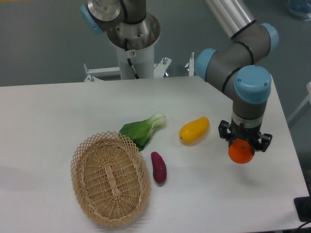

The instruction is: Place the orange in the basket

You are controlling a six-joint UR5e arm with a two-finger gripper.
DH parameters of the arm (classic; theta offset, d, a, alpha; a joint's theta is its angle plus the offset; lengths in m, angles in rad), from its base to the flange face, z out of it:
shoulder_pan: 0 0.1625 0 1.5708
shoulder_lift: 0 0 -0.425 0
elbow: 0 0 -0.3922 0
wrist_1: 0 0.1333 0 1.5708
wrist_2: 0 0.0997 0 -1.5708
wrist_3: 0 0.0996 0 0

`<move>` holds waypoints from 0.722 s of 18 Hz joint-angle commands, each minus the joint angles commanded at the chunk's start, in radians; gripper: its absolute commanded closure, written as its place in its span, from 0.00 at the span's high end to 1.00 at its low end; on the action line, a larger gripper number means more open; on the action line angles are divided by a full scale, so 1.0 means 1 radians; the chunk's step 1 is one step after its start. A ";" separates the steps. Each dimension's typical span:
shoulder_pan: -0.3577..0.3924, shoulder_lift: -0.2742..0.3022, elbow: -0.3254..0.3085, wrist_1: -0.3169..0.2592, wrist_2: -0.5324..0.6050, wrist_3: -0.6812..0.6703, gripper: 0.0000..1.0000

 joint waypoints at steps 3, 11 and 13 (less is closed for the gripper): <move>0.000 -0.002 0.002 0.000 0.002 -0.002 0.59; 0.000 -0.009 0.014 -0.002 0.000 -0.002 0.59; 0.000 -0.011 0.012 -0.002 -0.003 -0.008 0.59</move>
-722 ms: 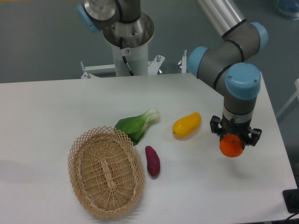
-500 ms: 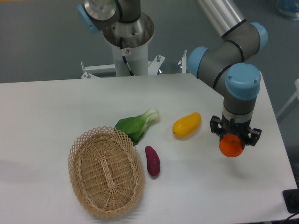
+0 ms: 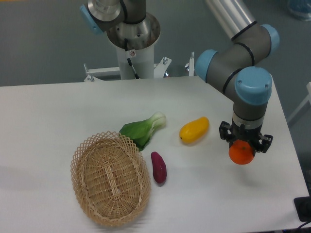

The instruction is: Place the orange in the basket

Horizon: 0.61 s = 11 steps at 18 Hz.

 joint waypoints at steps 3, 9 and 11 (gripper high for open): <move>-0.008 0.005 -0.017 0.000 -0.002 -0.005 0.59; -0.077 0.012 -0.032 0.002 -0.008 -0.037 0.59; -0.110 0.017 -0.031 0.002 -0.008 -0.037 0.59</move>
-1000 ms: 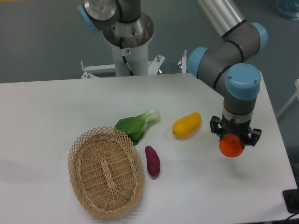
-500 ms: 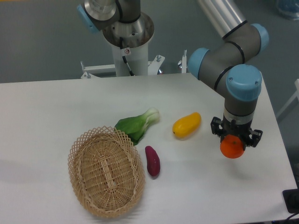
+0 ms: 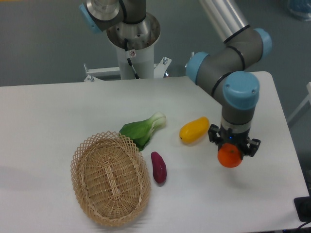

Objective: Place the orange in the basket
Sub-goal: 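Carry the held orange over to the wicker basket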

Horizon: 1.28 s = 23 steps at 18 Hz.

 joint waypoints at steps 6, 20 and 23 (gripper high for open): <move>-0.182 0.041 -0.003 0.000 0.000 -0.056 0.56; -0.509 0.098 -0.252 0.061 0.008 -0.363 0.57; -0.528 0.077 -0.255 0.064 0.011 -0.368 0.58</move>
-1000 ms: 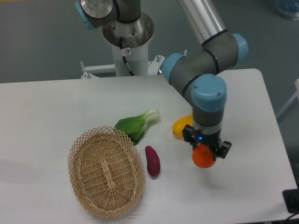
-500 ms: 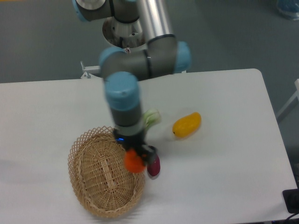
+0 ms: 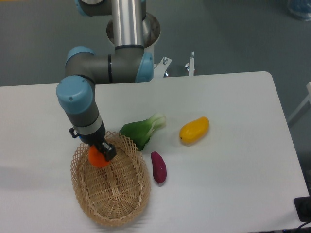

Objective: Place the orange in the basket
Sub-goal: 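Carry the held orange over to the wicker basket, then lower the orange into the basket and open the gripper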

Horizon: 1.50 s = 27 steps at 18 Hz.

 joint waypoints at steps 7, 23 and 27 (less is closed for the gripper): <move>0.000 -0.011 0.002 0.020 0.012 -0.003 0.60; 0.067 0.017 -0.008 0.089 0.050 -0.101 1.00; 0.182 0.055 0.002 0.087 0.055 -0.081 1.00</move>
